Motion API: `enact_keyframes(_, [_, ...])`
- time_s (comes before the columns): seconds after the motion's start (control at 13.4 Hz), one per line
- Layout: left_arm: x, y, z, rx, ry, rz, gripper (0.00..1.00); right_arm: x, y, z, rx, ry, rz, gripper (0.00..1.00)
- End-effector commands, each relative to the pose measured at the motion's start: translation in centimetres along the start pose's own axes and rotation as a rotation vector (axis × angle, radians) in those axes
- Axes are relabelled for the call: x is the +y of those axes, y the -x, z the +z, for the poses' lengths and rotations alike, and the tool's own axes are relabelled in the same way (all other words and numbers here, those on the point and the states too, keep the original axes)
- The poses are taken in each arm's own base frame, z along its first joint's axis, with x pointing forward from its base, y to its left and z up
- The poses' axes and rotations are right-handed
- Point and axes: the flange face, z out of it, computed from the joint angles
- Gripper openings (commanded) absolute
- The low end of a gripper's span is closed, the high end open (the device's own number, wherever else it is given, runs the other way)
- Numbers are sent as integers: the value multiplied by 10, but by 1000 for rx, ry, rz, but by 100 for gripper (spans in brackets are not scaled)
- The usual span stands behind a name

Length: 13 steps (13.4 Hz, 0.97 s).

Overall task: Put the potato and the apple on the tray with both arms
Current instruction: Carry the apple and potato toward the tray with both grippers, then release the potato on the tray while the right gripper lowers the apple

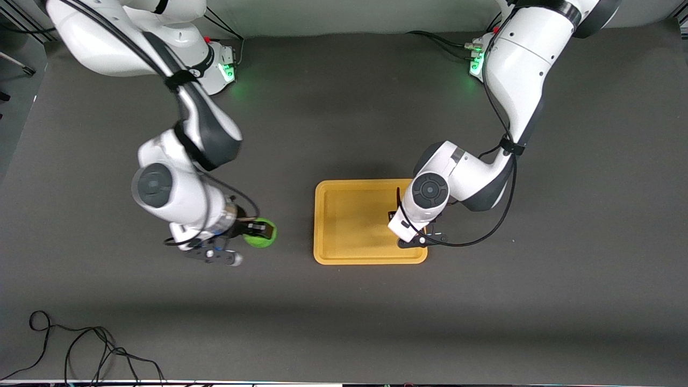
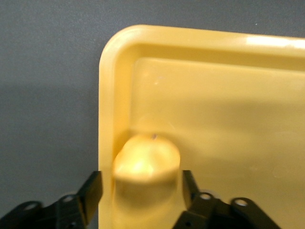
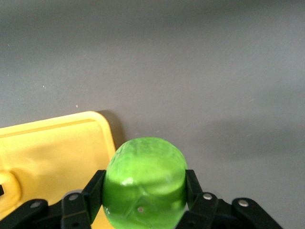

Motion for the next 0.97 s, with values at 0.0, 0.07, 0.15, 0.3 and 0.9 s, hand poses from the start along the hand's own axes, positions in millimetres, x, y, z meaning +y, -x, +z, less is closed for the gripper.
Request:
enact_keyframes(0.0, [-8,-3,-36,37,-6,-36,100,-33,-1,21,8,3,71,28])
enact_keyframes(0.07, [-16,-9,-46,49,0,-51,100,-41,1,24,2,-11,91,28])
enact_keyframes(0.15, [-30,-18,-61,70,11,-72,100,-50,5,26,-5,-29,103,28])
enact_keyframes(0.3, [-87,-52,-89,107,24,-53,100,-88,29,39,19,-68,148,28])
enact_keyframes(0.9, [-286,-54,-250,91,-18,103,100,-172,104,164,130,-37,205,28])
